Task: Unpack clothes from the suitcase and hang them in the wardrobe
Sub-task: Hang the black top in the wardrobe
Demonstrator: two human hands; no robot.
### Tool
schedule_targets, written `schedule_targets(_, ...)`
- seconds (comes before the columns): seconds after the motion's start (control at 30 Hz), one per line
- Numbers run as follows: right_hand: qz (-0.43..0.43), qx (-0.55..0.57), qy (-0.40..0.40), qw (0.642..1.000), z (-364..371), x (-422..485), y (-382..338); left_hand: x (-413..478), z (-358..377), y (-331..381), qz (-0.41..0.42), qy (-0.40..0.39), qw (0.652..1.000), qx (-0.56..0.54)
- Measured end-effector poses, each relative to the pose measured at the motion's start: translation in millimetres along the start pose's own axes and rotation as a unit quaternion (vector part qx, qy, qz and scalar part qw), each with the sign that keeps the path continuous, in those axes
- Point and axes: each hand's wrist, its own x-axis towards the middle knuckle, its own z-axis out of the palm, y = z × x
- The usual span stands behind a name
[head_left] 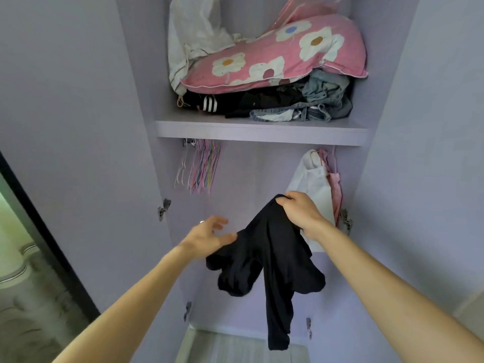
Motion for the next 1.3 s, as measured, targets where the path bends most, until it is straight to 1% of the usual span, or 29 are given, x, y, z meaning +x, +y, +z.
schedule_targets(0.1,0.044,0.071,-0.017,0.996,5,2,-3,-22,43,22,0.090,-0.056,0.992,-0.067)
schedule_targets(0.17,0.061,0.102,-0.019,0.993,5,2,-2,-31,61,30,0.145,-0.071,0.985,-0.068)
schedule_targets(0.2,0.074,0.121,-0.016,0.990,4,2,-2,-33,67,31,0.167,-0.071,0.982,-0.047)
schedule_targets(0.3,0.127,0.184,0.010,0.975,-5,3,2,-41,84,28,0.216,-0.018,0.973,0.082)
schedule_targets(0.4,0.167,0.235,0.020,0.957,-15,3,10,-39,97,24,0.262,0.066,0.941,0.206)
schedule_targets(0.43,0.176,0.248,0.022,0.952,-19,2,13,-36,99,25,0.276,0.085,0.933,0.213)
schedule_targets(0.5,0.189,0.274,0.027,0.943,-28,-1,22,-32,98,32,0.288,0.108,0.933,0.187)
schedule_targets(0.53,0.194,0.285,0.032,0.938,-32,-2,28,-30,97,37,0.287,0.111,0.939,0.155)
schedule_targets(0.57,0.196,0.289,0.037,0.936,-36,-4,33,-29,94,46,0.271,0.108,0.952,0.094)
schedule_targets(0.6,0.197,0.274,0.041,0.940,-38,-7,39,-28,90,54,0.235,0.104,0.966,0.008)
schedule_targets(0.63,0.195,0.248,0.044,0.948,-42,-11,45,-26,85,65,0.191,0.102,0.974,-0.071)
schedule_targets(0.67,0.192,0.208,0.041,0.958,-44,-15,52,-23,79,75,0.156,0.106,0.973,-0.133)
schedule_targets(0.7,0.186,0.165,0.033,0.968,-46,-19,59,-18,72,84,0.136,0.107,0.972,-0.161)
schedule_targets(0.77,0.167,0.085,0.034,0.982,-49,-30,74,-8,58,98,0.122,0.092,0.975,-0.162)
schedule_targets(0.8,0.145,0.065,0.051,0.986,-49,-34,78,-3,52,106,0.115,0.086,0.976,-0.164)
schedule_targets(0.87,0.093,0.071,0.088,0.989,-45,-43,82,6,42,116,0.099,0.083,0.977,-0.172)
schedule_targets(0.9,0.063,0.073,0.093,0.991,-42,-50,79,10,37,121,0.090,0.085,0.977,-0.174)
schedule_targets(0.97,0.004,0.076,0.059,0.995,-36,-65,69,17,28,133,0.073,0.085,0.978,-0.177)
schedule_targets(1.07,-0.066,0.110,-0.036,0.991,-26,-84,55,24,21,145,0.076,0.079,0.988,-0.111)
schedule_targets(1.13,-0.088,0.072,-0.072,0.991,-22,-86,53,24,23,152,0.087,0.069,0.991,-0.079)
schedule_targets(1.2,-0.098,0.011,-0.067,0.993,-18,-80,57,21,22,155,0.089,0.067,0.989,-0.101)
schedule_targets(1.3,-0.090,-0.036,-0.044,0.994,-18,-72,67,15,13,153,0.068,0.071,0.976,-0.193)
